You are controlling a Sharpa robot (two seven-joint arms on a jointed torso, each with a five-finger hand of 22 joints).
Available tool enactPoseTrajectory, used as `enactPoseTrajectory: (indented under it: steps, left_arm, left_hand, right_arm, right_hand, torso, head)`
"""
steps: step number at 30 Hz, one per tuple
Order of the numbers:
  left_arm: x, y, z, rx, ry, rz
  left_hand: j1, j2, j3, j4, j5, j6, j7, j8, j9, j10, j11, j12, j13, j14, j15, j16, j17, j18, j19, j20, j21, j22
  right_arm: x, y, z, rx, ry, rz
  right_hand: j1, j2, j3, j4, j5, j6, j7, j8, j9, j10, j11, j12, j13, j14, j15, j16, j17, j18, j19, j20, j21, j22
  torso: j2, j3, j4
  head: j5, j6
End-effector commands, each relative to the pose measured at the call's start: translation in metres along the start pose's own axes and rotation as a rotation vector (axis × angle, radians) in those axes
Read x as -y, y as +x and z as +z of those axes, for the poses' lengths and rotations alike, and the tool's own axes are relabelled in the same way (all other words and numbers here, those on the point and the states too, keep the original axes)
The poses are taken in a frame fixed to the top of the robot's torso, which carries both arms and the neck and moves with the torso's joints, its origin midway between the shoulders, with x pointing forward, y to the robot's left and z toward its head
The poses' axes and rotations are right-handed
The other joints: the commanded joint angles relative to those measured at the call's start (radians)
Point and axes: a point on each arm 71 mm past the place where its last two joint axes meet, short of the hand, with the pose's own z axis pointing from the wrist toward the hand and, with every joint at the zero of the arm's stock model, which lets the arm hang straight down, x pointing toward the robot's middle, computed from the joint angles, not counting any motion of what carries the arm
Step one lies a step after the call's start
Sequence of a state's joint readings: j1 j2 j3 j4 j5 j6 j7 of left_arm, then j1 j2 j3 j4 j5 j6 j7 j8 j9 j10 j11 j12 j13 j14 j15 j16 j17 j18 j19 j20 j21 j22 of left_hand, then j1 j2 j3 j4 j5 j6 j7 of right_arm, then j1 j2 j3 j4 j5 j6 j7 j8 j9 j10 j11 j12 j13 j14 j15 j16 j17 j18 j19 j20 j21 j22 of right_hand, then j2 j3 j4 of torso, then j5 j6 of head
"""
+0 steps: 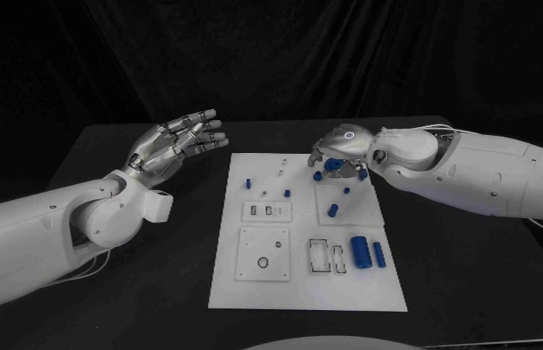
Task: Assemble the parts on the task board
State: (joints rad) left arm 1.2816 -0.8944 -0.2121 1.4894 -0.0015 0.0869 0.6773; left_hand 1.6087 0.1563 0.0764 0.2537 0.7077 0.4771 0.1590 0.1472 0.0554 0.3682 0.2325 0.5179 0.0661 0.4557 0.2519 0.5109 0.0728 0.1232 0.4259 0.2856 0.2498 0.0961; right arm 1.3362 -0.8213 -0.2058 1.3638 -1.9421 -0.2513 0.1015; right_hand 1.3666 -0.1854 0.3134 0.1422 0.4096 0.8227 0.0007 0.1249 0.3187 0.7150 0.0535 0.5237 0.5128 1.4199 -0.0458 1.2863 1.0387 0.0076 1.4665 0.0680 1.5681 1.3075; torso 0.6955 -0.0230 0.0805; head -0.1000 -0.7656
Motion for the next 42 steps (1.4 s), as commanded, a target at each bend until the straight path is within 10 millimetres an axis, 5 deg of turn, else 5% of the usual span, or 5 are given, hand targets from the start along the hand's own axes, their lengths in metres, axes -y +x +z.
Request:
enactPoseTrajectory:
  steps: [1, 23, 42]
  left_arm:
    - [0.004, 0.002, 0.002, -0.018, 0.041, -0.013]
    - [0.002, 0.001, 0.004, -0.025, 0.028, -0.017]
    - [-0.001, 0.001, 0.005, -0.036, 0.006, -0.024]
  left_hand:
    - [0.005, 0.0, 0.01, 0.001, 0.005, 0.008, 0.04, 0.001, 0.002, -0.01, 0.0, -0.002, -0.001, -0.009, 0.001, 0.0, -0.001, -0.017, -0.007, 0.002, -0.004, -0.002]
    - [0.005, 0.001, 0.014, 0.001, 0.004, 0.009, 0.041, 0.0, 0.002, -0.012, -0.001, -0.003, -0.001, -0.01, 0.002, 0.001, -0.002, -0.018, -0.009, 0.002, -0.005, -0.003]
    - [0.005, 0.003, 0.021, 0.002, 0.004, 0.015, 0.04, 0.002, 0.003, -0.014, -0.001, -0.003, -0.001, -0.01, 0.004, 0.002, -0.002, -0.02, -0.013, 0.002, -0.007, -0.004]
  right_arm:
    - [0.0, 0.003, 0.0, -0.02, -0.001, 0.017]
    - [-0.002, 0.016, 0.005, -0.02, -0.027, 0.029]
    - [-0.002, 0.027, 0.01, -0.008, -0.033, 0.067]
  right_hand:
    - [0.0, 0.002, 0.009, 0.0, 0.011, 0.006, 0.002, 0.005, 0.003, 0.009, 0.0, -0.006, -0.003, -0.003, 0.006, -0.002, -0.003, -0.008, 0.104, 0.006, 0.003, 0.263]
    - [-0.006, 0.004, 0.039, -0.007, 0.02, 0.034, 0.023, 0.028, 0.029, 0.064, -0.002, -0.019, -0.024, -0.007, 0.006, -0.004, -0.01, -0.008, 0.104, 0.006, 0.003, 0.263]
    - [0.011, 0.025, 0.077, -0.04, 0.057, 0.083, 0.034, 0.086, 0.103, 0.116, -0.008, -0.047, -0.053, -0.014, 0.001, -0.01, -0.023, -0.008, 0.104, 0.002, 0.003, 0.263]
  torso:
    - [-0.004, -0.0012, -0.0001]
    - [-0.014, -0.0046, 0.0011]
    - [-0.021, -0.0067, -0.0011]
  head:
    - [0.0, -0.005]
    - [0.0, -0.018]
    - [0.002, -0.026]
